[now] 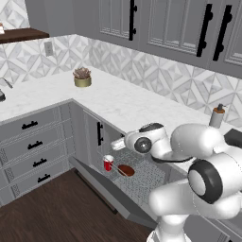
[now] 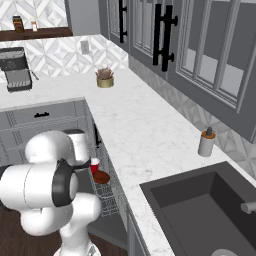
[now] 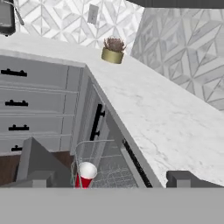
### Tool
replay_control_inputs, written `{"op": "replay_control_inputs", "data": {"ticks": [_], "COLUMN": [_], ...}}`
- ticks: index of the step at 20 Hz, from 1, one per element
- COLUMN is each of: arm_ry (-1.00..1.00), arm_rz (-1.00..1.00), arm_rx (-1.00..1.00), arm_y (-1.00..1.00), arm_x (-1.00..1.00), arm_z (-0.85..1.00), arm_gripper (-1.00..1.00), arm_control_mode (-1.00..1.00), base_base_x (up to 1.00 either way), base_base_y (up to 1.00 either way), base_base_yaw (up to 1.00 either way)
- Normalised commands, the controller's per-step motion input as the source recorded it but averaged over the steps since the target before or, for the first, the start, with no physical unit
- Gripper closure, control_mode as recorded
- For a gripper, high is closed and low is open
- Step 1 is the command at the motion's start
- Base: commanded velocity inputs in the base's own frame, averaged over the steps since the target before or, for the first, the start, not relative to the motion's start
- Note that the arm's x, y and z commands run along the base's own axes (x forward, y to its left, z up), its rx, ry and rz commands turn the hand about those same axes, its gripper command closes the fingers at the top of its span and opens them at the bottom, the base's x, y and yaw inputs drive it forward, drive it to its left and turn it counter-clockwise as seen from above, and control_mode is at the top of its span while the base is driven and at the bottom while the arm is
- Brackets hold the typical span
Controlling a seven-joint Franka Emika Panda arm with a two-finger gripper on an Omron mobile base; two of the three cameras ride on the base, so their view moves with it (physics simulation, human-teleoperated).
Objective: Pick up the cup and bowl from the counter, place them in the dishwasher, and close the dishwasher door.
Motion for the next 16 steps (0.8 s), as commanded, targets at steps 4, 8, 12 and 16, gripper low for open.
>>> {"op": "replay_control_inputs", "data": {"ticks": [4, 8, 12, 16], "arm_ry": [-0.10, 0.08, 0.29, 0.34], "arm_rz": [-0.09, -0.11, -0.11, -0.07], "arm_rx": [-0.01, -0.02, 0.00, 0.00], "arm_y": [0.26, 0.01, 0.00, 0.00], "arm_x": [0.04, 0.02, 0.00, -0.01], "arm_z": [1.00, 1.00, 1.00, 1.00], "arm_gripper": [-1.00, -1.00, -1.00, -1.00], "arm_control_mode": [-1.00, -1.00, -1.00, -1.00], "base_base_x": [0.00, 0.00, 0.00, 0.00], "base_base_y": [0.00, 0.00, 0.00, 0.00], "base_base_yaw": [0.00, 0.00, 0.00, 0.00]}}
